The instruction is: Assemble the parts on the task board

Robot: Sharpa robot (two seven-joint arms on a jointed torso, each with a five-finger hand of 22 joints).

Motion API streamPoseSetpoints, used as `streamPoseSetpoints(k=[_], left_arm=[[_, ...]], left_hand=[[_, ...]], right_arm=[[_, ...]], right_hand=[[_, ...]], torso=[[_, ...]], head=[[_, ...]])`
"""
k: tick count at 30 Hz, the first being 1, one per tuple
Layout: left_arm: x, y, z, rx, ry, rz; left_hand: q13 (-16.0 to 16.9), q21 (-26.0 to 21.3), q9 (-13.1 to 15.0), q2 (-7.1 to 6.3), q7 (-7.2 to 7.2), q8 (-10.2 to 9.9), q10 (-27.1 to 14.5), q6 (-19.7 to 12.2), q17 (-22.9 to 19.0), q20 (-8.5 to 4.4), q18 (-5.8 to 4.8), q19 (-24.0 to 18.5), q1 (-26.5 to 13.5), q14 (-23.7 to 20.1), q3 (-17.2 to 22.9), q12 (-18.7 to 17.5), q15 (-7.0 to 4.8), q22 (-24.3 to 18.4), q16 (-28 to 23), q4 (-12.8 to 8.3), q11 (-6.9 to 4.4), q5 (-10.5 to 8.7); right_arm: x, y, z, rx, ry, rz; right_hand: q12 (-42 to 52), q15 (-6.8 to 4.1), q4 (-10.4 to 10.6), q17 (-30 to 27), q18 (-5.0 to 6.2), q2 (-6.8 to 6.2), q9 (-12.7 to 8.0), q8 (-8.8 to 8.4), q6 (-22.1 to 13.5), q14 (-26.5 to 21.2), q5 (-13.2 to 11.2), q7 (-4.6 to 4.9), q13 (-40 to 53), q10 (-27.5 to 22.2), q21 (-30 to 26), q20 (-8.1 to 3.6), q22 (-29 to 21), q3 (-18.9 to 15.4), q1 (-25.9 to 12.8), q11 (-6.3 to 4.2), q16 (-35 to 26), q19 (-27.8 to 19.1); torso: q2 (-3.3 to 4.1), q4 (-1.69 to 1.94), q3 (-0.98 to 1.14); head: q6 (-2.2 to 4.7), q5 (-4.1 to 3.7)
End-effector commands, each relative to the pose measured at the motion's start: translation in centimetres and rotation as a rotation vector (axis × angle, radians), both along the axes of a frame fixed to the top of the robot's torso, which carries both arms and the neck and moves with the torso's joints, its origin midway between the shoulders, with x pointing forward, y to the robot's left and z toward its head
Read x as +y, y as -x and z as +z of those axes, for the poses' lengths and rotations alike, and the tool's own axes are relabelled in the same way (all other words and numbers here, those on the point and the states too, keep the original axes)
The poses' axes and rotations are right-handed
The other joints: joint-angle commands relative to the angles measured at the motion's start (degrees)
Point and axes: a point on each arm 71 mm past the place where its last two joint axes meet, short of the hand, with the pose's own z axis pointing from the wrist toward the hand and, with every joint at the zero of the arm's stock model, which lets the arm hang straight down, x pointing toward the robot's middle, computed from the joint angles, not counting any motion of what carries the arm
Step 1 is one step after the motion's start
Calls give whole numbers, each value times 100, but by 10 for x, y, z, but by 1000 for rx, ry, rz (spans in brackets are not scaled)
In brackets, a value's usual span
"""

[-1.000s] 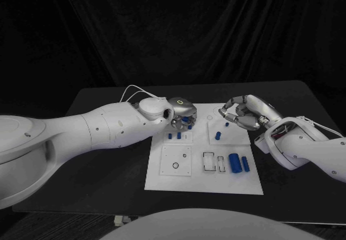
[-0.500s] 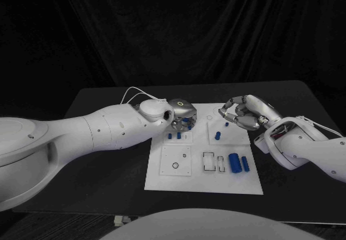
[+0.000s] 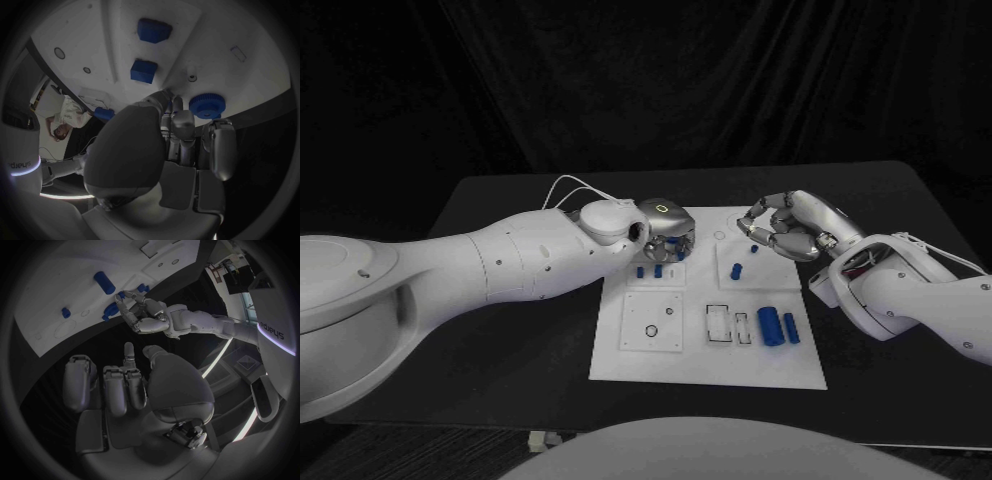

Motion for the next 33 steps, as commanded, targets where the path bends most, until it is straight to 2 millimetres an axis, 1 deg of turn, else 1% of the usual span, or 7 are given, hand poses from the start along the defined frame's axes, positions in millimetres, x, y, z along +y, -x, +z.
streamPoseSetpoints(k=[1, 4, 15, 22, 27, 30, 33], left_arm=[[-3, 2, 1, -10, 23, -26], [-4, 3, 2, -14, 29, -30], [4, 6, 8, -71, 94, -39], [20, 6, 25, -105, 114, -21], [35, 3, 45, -128, 105, 6], [44, 1, 54, -134, 93, 23], [53, 0, 59, -139, 87, 35]], left_hand=[[29, 52, 33, 55, 12, 49, 57, 66, -6, -52, -105, 289, 0, 14, 1, 43, -25, 1246, 11, -39, -3, 53], [85, 123, 79, 92, 30, 132, 151, 210, -27, -67, -121, 317, -13, 35, 21, 116, -42, 1267, 16, -91, -27, 201], [146, 186, 129, 127, 58, 209, 260, 375, -87, -80, -135, 341, -44, 55, 54, 193, -53, 1286, -7, -159, -38, 292], [160, 178, 132, 113, 69, 202, 292, 388, -113, -83, -133, 339, -69, 66, 74, 206, -55, 1284, -17, -174, -34, 249], [159, 164, 126, 100, 71, 179, 291, 363, -151, -81, -131, 335, -87, 63, 87, 197, -50, 1280, -42, -178, -32, 210], [141, 170, 107, 87, 63, 119, 274, 289, -172, -75, -133, 337, -123, 67, 127, 160, -43, 1282, -50, -174, -30, 87], [134, 177, 108, 87, 67, 116, 277, 295, -186, -74, -134, 339, -146, 68, 136, 150, -43, 1284, -57, -164, -26, 46]], right_arm=[[0, 1, -2, 13, 9, -2], [0, 1, -2, 14, 10, -3], [-2, 0, -3, 20, 14, -7], [-3, 0, -5, 27, 18, -8], [-3, 0, -6, 32, 21, -9], [-3, 0, -6, 35, 21, -8], [-3, 0, -7, 38, 22, -8]], right_hand=[[15, -19, -2, 1510, 18, 12, -5, 37, 10, 605, 24, -14, 1507, 616, -22, -9, 1067, 22, 41, -24, 15, 4], [15, -20, -3, 1510, 20, 16, -4, 40, 16, 605, 25, -16, 1507, 616, -29, -9, 1065, 24, 42, -25, 15, 0], [15, -20, -5, 1510, 22, 17, -5, 43, 21, 605, 25, -18, 1507, 616, -36, -9, 1063, 26, 45, -27, 15, -4], [15, -20, -6, 1510, 24, 17, -5, 44, 21, 605, 25, -18, 1507, 616, -46, -9, 1059, 27, 46, -27, 15, -10], [15, -21, -6, 1510, 27, 16, -6, 44, 22, 605, 25, -18, 1507, 616, -54, -10, 1056, 27, 46, -27, 15, -15], [15, -21, -6, 1510, 27, 16, -6, 44, 22, 605, 25, -18, 1507, 616, -54, -10, 1056, 27, 46, -27, 15, -15], [15, -21, -7, 1510, 27, 15, -6, 44, 23, 605, 25, -19, 1507, 616, -57, -10, 1056, 28, 48, -28, 15, -16]], torso=[[1, 1, 0], [-1, 2, 1], [0, -2, 1], [-1, 1, 0], [-4, 2, 1], [-8, 3, 1], [-11, 2, 2]], head=[[1, -7], [1, -10], [1, 8], [1, -4], [1, -7], [1, 10], [1, 5]])
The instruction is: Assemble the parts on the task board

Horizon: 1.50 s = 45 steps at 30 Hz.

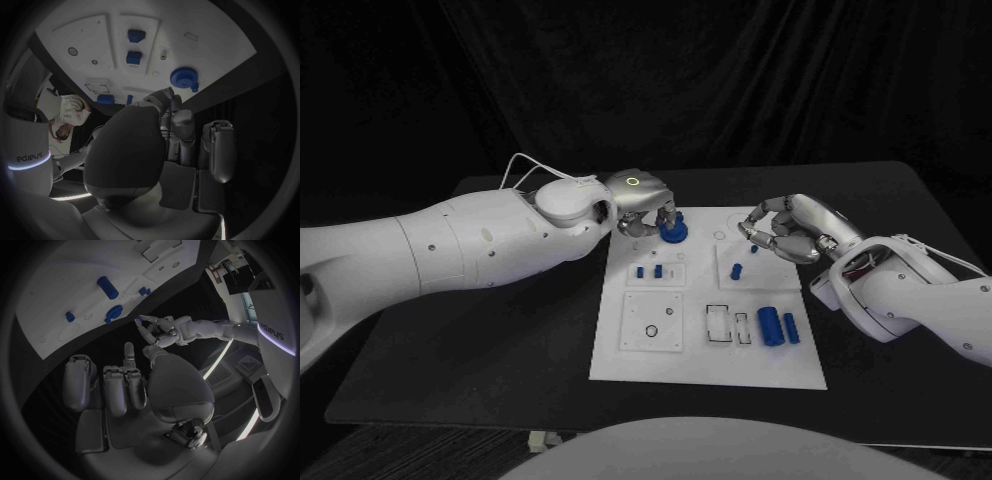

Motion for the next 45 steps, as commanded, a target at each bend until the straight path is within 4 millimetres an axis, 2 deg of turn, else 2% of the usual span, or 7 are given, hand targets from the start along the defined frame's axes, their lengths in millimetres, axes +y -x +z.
streamPoseSetpoints(k=[1, 4, 8, 16, 30, 45], left_arm=[[6, 0, 5, -4, -2, 20], [12, 0, 7, 3, -13, 26], [16, -1, 6, 22, -20, 33], [18, -3, 2, 68, -24, 44], [19, -2, -19, 124, -49, 68], [13, 1, -33, 152, -57, 64]], left_hand=[[-15, -6, -6, -6, -10, -7, 12, -27, -17, -32, -40, 336, -48, 35, 38, -28, -11, 1282, -40, 5, 20, -32], [-31, -15, -11, -18, -30, -30, 23, -43, -24, -28, -38, 333, -66, 41, 66, -48, -8, 1280, -36, 11, 4, -142], [-55, -22, -25, -40, -39, -73, 6, -88, -67, -27, -37, 330, -101, 31, 90, -86, -9, 1278, -60, 36, 8, -229], [-58, -18, -28, -41, -35, -80, 16, -93, -70, -27, -38, 331, -96, 29, 102, -88, -10, 1280, -61, 33, 8, -246], [-72, -38, -40, -57, -30, -115, 35, -133, -106, -26, -34, 324, -88, 19, 128, -101, -8, 1274, -81, 27, 16, -273], [-82, -58, -42, -63, -19, -123, 29, -137, -135, -23, -30, 316, -97, 6, 137, -115, -3, 1269, -101, 33, 26, -279]], right_arm=[[0, 0, -3, 17, 11, -5], [0, 0, -3, 19, 12, -5], [1, 1, -4, 21, 12, -4], [1, 1, -5, 24, 12, -2], [1, 1, -5, 22, 11, -4], [1, 1, -5, 24, 12, -4]], right_hand=[[15, -21, -7, 1509, 27, 15, -7, 22, 23, 605, 25, -19, 1507, 616, -29, -10, 1052, 28, 48, -28, 15, -16], [15, -21, -7, 1509, 27, 15, -7, 22, 23, 605, 25, -19, 1507, 616, -29, -10, 1052, 28, 48, -28, 15, -16], [15, -21, -9, 1509, 27, 14, -8, 23, 24, 605, 25, -20, 1507, 616, -33, -10, 1051, 29, 52, -29, 15, -18], [15, -22, -15, 1509, 29, 9, -9, 23, 22, 605, 26, -22, 1507, 616, -40, -11, 1049, 33, 62, -31, 15, -22], [15, -22, -19, 1509, 29, 7, -10, 22, 21, 605, 28, -23, 1507, 616, -41, -11, 1049, 35, 71, -32, 15, -22], [15, -24, -20, 1509, 30, 3, -13, 23, 21, 605, 31, -23, 1507, 616, -44, -12, 1048, 41, 86, -32, 15, -24]], torso=[[-5, -2, 2], [1, -2, 1], [4, -3, -1], [5, 4, -1], [4, -6, -1], [5, 0, -1]], head=[[1, -10], [1, -25], [1, -7], [1, -9], [1, 18], [1, -5]])
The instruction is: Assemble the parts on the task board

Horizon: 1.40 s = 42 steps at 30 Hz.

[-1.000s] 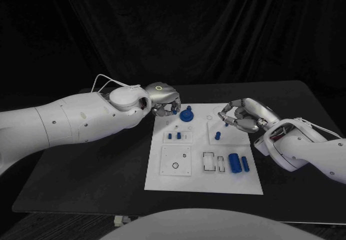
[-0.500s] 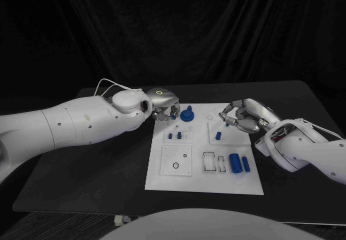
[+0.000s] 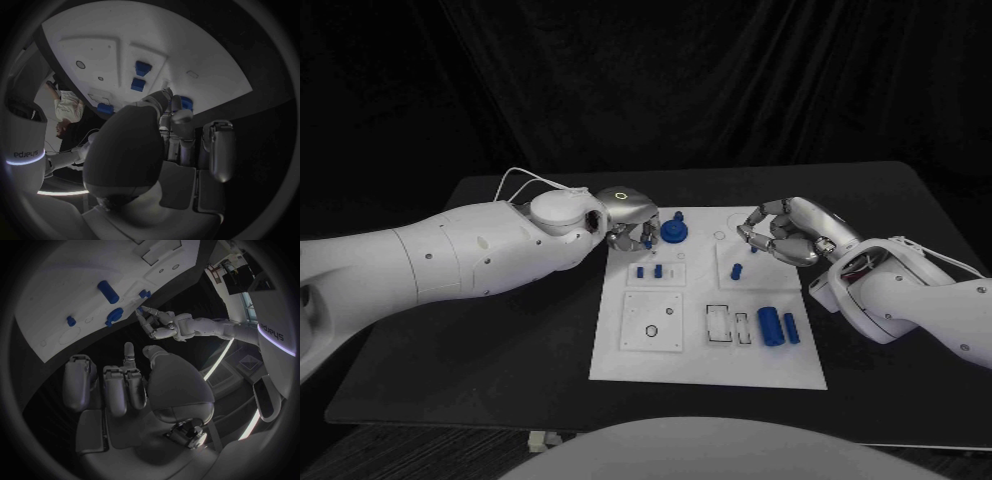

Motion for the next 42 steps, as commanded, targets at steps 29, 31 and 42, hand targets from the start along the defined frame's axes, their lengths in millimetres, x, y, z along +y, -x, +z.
streamPoseSetpoints(k=[29, 31, 42], left_arm=[[-13, 0, -10, 52, -28, -10], [-14, 0, -11, 53, -28, -11], [-17, 0, -14, 61, -34, -12]], left_hand=[[-32, -146, -11, -13, 16, -87, 57, -97, -194, -9, -7, 269, -21, -82, 91, -52, 17, 1234, -172, -19, 44, -18], [-33, -155, -11, -13, 16, -88, 58, -98, -195, -9, -5, 266, -21, -83, 92, -52, 17, 1231, -173, -19, 44, -17], [-38, -166, -14, -11, 17, -99, 65, -111, -228, -5, -3, 260, -8, -101, 107, -57, 21, 1228, -197, -32, 45, -11]], right_arm=[[0, 1, -2, 14, 8, -6], [0, 1, -2, 14, 8, -6], [0, 2, -2, 15, 8, -6]], right_hand=[[15, -24, -4, 1509, 30, 4, -9, 23, 21, 605, 31, -23, 1507, 616, -22, -12, 1051, 26, 82, -32, 15, -24], [15, -24, -4, 1509, 30, 4, -9, 23, 21, 605, 31, -23, 1507, 616, -22, -12, 1051, 26, 82, -32, 15, -24], [15, -25, -2, 1509, 32, 2, -12, 23, 22, 605, 30, -23, 1507, 616, -32, -14, 1048, 30, 93, -33, 15, -29]], torso=[[3, 1, 0], [2, 1, 0], [1, -3, 2]], head=[[1, -42], [1, -49], [1, -49]])
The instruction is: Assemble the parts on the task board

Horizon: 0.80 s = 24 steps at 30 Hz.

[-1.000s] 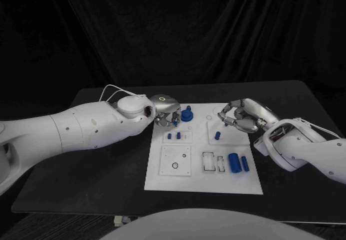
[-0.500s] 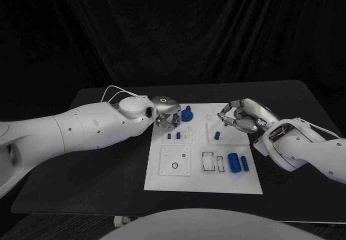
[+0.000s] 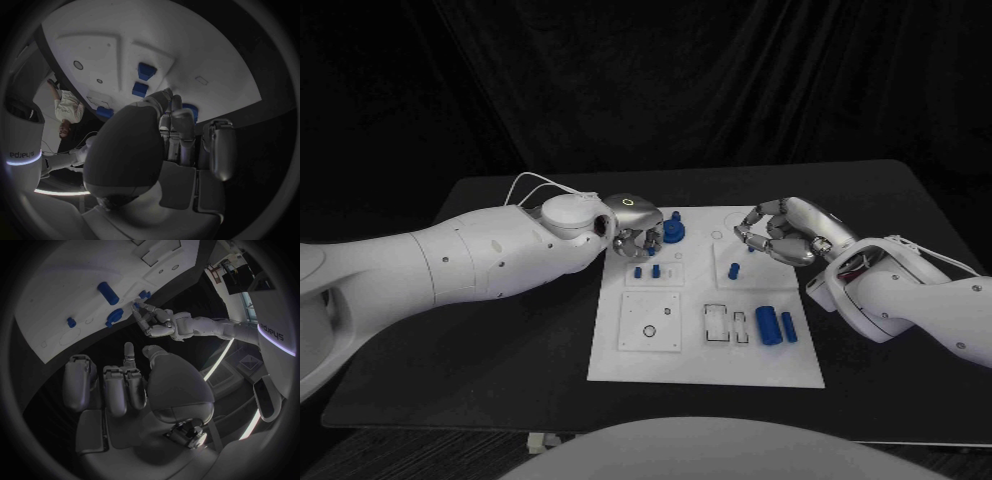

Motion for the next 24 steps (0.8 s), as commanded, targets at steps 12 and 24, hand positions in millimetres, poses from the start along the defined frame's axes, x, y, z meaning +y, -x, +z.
streamPoseSetpoints(k=[12, 24], left_arm=[[1, -1, -7, 32, -19, 9], [3, 0, -9, 37, -21, 10]], left_hand=[[-21, -81, -11, -13, 1, -57, 20, -78, -117, 2, 9, 237, 14, -85, 69, -52, 10, 1212, -113, -25, 11, 6], [-120, -275, -146, -122, -204, -308, -147, -777, -438, 62, 43, 156, -106, -248, 101, -216, 77, 1164, -333, 12, 87, -228]], right_arm=[[0, 1, -2, 14, 8, -4], [0, 1, -2, 16, 10, -5]], right_hand=[[15, -26, 0, 1510, 32, 4, -7, 25, 24, 605, 30, -24, 1507, 616, -35, -14, 1045, 36, 61, -33, 15, -30], [15, -26, -1, 1510, 35, 4, -8, 25, 25, 605, 31, -24, 1507, 616, -43, -15, 1042, 38, 65, -34, 15, -35]], torso=[[0, 0, 1], [-2, -1, 0]], head=[[1, 7], [1, 15]])
